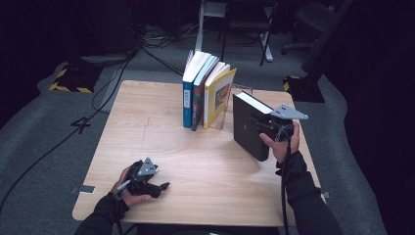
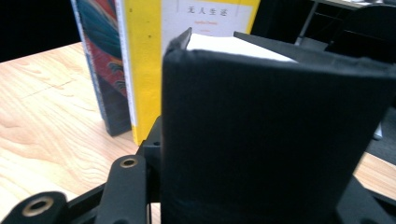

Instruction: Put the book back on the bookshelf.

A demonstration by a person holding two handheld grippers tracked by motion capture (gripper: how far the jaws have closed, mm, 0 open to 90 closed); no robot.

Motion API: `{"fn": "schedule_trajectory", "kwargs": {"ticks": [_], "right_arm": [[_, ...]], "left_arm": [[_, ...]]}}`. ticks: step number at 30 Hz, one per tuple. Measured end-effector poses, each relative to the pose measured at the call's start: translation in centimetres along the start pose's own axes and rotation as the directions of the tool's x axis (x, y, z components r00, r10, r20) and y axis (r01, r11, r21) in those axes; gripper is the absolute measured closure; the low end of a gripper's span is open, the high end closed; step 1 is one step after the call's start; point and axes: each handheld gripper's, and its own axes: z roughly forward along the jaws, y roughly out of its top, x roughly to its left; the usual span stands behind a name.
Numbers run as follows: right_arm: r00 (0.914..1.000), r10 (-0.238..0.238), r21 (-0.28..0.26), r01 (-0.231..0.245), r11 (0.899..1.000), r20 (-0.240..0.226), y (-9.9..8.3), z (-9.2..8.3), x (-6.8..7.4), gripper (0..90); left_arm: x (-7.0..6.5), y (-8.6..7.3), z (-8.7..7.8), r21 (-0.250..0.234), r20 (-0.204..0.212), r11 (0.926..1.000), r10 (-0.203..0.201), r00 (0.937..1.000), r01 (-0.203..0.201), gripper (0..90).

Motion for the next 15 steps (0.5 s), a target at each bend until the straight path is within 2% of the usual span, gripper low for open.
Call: {"fn": "schedule_trajectory", "kwargs": {"ticks": [7,9,13,15], "right_arm": [[0.9990,-0.004,-0.007,0.004,1.000,0.045,0.1,0.5,-0.9,52.9],[0.9985,0.012,-0.017,-0.012,1.000,0.053,0.1,0.7,-1.4,53.1],[0.9979,0.035,-0.029,-0.033,0.999,0.055,0.3,0.9,-1.5,53.2],[0.9980,0.021,-0.032,-0.019,0.999,0.059,0.7,1.1,-1.1,53.3]], "left_arm": [[-0.1,0.1,0.0,0.002,-0.006,1.0000,-0.004,1.0000,0.004,20.0],[-0.1,0.1,0.0,0.002,-0.007,1.0000,-0.004,1.0000,0.004,20.0],[-0.1,0.1,0.0,0.001,-0.007,1.0000,-0.005,1.0000,0.005,20.0],[-0.1,0.1,0.0,0.001,-0.006,1.0000,-0.005,1.0000,0.005,20.0]]}}
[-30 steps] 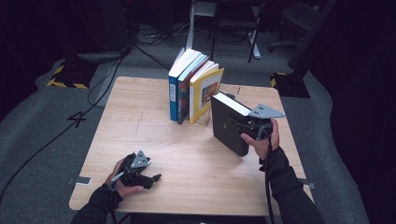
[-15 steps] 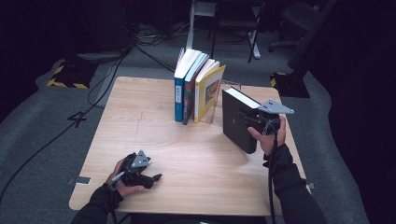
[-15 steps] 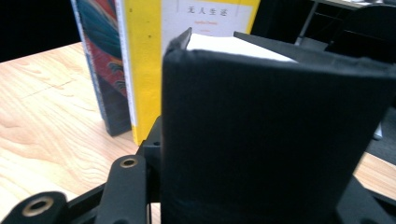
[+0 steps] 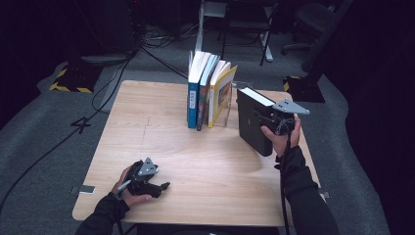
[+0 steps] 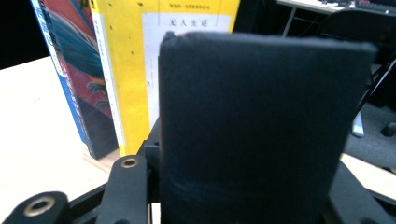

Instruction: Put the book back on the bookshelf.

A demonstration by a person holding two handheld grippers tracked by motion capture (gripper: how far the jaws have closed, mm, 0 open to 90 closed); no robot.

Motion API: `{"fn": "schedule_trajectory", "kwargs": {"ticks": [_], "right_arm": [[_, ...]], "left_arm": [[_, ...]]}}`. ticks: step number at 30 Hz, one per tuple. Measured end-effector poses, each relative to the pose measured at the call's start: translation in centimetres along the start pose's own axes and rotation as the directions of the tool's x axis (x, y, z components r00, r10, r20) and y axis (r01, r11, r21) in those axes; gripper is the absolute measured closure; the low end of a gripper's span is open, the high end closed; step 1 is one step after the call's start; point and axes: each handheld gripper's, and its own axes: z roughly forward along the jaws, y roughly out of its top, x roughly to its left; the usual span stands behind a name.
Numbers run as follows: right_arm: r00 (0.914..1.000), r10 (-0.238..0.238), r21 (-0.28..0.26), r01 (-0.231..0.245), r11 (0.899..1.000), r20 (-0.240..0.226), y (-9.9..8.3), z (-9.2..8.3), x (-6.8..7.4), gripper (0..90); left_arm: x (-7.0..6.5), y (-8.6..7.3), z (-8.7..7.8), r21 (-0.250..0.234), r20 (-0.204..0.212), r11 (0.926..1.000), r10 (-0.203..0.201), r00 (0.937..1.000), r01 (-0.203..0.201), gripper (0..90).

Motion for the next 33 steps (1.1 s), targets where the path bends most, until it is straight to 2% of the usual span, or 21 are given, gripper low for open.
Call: {"fn": "schedule_trajectory", "kwargs": {"ticks": [2,6,10,12,15,18,19,22,27,29,31,33], "right_arm": [[1.0000,-0.003,-0.009,0.003,1.000,0.004,0.4,0.2,0.4,53.4],[0.9995,0.023,-0.035,-0.024,0.999,-0.019,0.9,0.9,0.9,53.4],[0.9993,0.038,-0.065,-0.038,0.997,-0.004,1.1,1.9,1.4,53.4],[0.9984,0.054,-0.084,-0.052,0.995,0.019,1.1,2.3,1.3,53.4],[0.9976,0.065,-0.097,-0.062,0.993,0.024,0.9,2.7,1.0,53.4],[0.9920,0.125,-0.115,-0.123,0.986,0.014,-0.1,3.4,0.0,53.4],[0.9915,0.130,-0.118,-0.128,0.985,0.010,-0.2,3.4,-0.2,53.3],[0.9934,0.115,-0.107,-0.115,0.988,-0.008,-0.4,3.0,-0.4,53.1],[0.9975,0.067,-0.042,-0.068,0.997,-0.020,-0.8,1.6,-0.2,52.6],[0.9979,0.061,-0.031,-0.062,0.998,-0.022,-0.9,1.3,-0.1,52.6],[0.9990,0.032,0.002,-0.032,0.999,-0.031,-1.5,0.3,0.1,52.3],[0.9989,0.033,0.016,-0.033,0.999,-0.032,-1.8,-0.1,0.1,52.2]], "left_arm": [[0.0,0.0,0.0,0.000,0.000,1.0000,0.000,1.0000,0.000,20.0],[0.0,0.0,0.0,-0.001,0.000,1.0000,-0.002,1.0000,0.002,20.0],[-0.1,0.0,0.0,-0.002,-0.002,1.0000,0.000,1.0000,0.000,20.2],[-0.1,0.0,0.0,-0.002,-0.001,1.0000,0.001,1.0000,-0.001,20.3],[-0.1,0.0,0.0,-0.002,0.002,1.0000,0.003,1.0000,-0.003,20.2],[-0.1,0.0,0.0,-0.002,0.015,0.9999,0.010,0.9998,-0.010,19.9],[-0.1,0.0,0.0,-0.003,0.016,0.9999,0.010,0.9998,-0.010,19.8],[-0.1,0.0,0.0,0.000,0.015,0.9999,0.011,0.9998,-0.011,19.8],[-0.1,0.0,0.0,-0.001,0.015,0.9999,0.011,0.9998,-0.011,19.7],[-0.1,0.0,0.0,0.000,0.015,0.9999,0.011,0.9998,-0.011,19.8],[-0.1,0.0,0.0,-0.001,0.015,0.9999,0.010,0.9998,-0.010,19.6],[-0.1,0.1,0.1,-0.001,0.014,0.9999,0.015,0.9998,-0.015,19.3]]}}
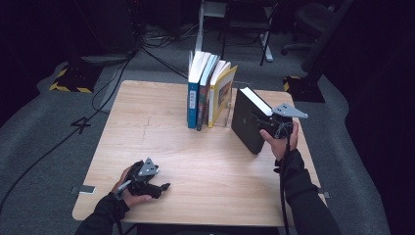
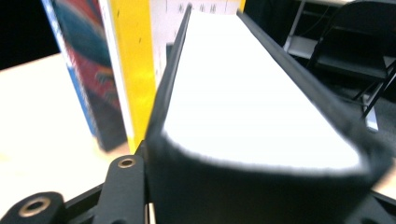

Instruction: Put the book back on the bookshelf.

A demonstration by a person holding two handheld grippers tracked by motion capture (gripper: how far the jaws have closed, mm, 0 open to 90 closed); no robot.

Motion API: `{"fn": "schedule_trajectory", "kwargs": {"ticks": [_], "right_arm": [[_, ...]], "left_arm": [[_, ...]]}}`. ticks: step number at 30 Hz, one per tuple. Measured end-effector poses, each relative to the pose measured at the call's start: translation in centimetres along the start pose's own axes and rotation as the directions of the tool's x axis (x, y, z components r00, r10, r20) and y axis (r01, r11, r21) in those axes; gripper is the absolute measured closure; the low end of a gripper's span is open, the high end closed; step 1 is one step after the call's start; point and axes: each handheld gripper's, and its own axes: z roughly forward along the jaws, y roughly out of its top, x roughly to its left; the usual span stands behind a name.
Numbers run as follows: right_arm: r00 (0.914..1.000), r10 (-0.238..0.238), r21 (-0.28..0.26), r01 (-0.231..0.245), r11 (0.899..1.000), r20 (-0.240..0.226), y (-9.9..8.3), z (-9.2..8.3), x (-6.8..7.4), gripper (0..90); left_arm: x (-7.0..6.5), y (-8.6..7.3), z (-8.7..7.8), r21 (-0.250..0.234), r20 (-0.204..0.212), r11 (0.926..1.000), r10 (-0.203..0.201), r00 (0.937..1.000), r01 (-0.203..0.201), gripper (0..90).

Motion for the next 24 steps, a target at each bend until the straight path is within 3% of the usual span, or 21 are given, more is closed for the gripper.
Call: {"fn": "schedule_trajectory", "kwargs": {"ticks": [7,12,15,21,24], "right_arm": [[0.9998,0.002,0.055,-0.001,0.998,-0.019,-0.7,-1.3,0.1,51.3],[0.9988,0.038,0.081,-0.035,0.996,-0.030,0.3,-1.0,-0.1,45.7],[0.9981,0.036,0.100,-0.031,0.994,-0.049,0.7,-0.6,-0.2,42.8],[0.9963,0.056,0.095,-0.049,0.994,-0.066,1.4,-0.6,-0.7,43.9],[0.9965,0.042,0.093,-0.035,0.995,-0.071,1.7,-0.4,-0.9,50.5]], "left_arm": [[0.0,0.0,0.0,0.000,0.002,1.0000,-0.001,1.0000,0.001,19.1],[0.0,0.0,0.0,0.000,0.001,1.0000,-0.001,1.0000,0.001,19.1],[0.0,0.0,0.0,0.000,0.000,1.0000,-0.002,1.0000,0.002,19.1],[0.0,0.0,0.0,0.001,0.000,1.0000,-0.001,1.0000,0.001,19.1],[0.0,0.0,0.0,0.001,-0.001,1.0000,-0.004,1.0000,0.004,19.0]]}}
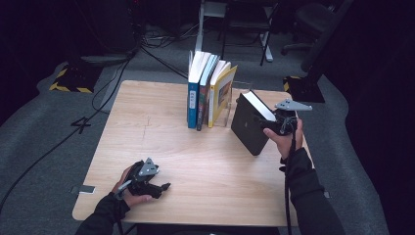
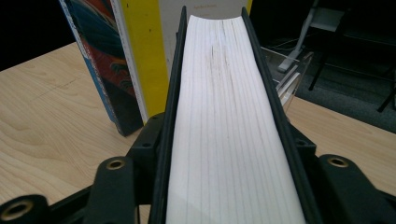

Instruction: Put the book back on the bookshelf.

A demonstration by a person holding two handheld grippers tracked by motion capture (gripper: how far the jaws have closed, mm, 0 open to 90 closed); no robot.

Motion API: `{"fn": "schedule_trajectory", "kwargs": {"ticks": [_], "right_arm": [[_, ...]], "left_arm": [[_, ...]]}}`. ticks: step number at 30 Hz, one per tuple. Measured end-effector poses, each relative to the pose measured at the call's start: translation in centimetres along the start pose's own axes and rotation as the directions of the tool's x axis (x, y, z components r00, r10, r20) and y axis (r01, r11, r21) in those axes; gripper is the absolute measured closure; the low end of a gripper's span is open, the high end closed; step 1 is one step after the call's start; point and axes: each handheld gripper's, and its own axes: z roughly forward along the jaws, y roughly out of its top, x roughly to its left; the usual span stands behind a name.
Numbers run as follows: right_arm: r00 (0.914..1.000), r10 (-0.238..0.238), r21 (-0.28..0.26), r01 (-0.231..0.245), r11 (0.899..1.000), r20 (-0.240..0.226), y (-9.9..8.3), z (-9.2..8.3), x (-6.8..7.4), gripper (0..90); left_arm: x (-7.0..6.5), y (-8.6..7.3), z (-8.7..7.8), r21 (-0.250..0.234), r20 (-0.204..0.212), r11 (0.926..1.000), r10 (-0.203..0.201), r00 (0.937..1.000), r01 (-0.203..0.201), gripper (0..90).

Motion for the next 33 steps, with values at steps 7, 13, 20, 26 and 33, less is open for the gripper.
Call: {"fn": "schedule_trajectory", "kwargs": {"ticks": [7,13,20,26,33], "right_arm": [[0.9994,-0.023,0.030,0.023,0.999,0.026,1.5,0.5,0.4,52.8],[0.9980,-0.035,0.049,0.033,0.998,0.053,3.3,1.6,0.9,53.1],[0.9959,-0.014,0.020,0.012,1.000,0.089,4.9,2.0,1.1,53.2],[0.9894,0.030,-0.029,-0.026,0.999,0.142,6.2,2.7,0.9,53.2],[0.9707,0.101,-0.097,-0.082,0.992,0.218,6.5,4.4,0.8,53.2]], "left_arm": [[0.0,0.0,0.0,0.000,-0.001,1.0000,-0.001,1.0000,0.001,18.9],[0.0,0.0,0.0,0.000,-0.001,1.0000,0.001,1.0000,-0.001,19.1],[-0.1,0.0,0.0,-0.003,-0.004,1.0000,-0.001,1.0000,0.001,19.3],[-0.1,0.0,0.0,-0.003,-0.003,1.0000,-0.002,1.0000,0.002,19.4],[-0.1,0.0,0.0,-0.002,-0.006,1.0000,-0.001,1.0000,0.001,19.6]]}}
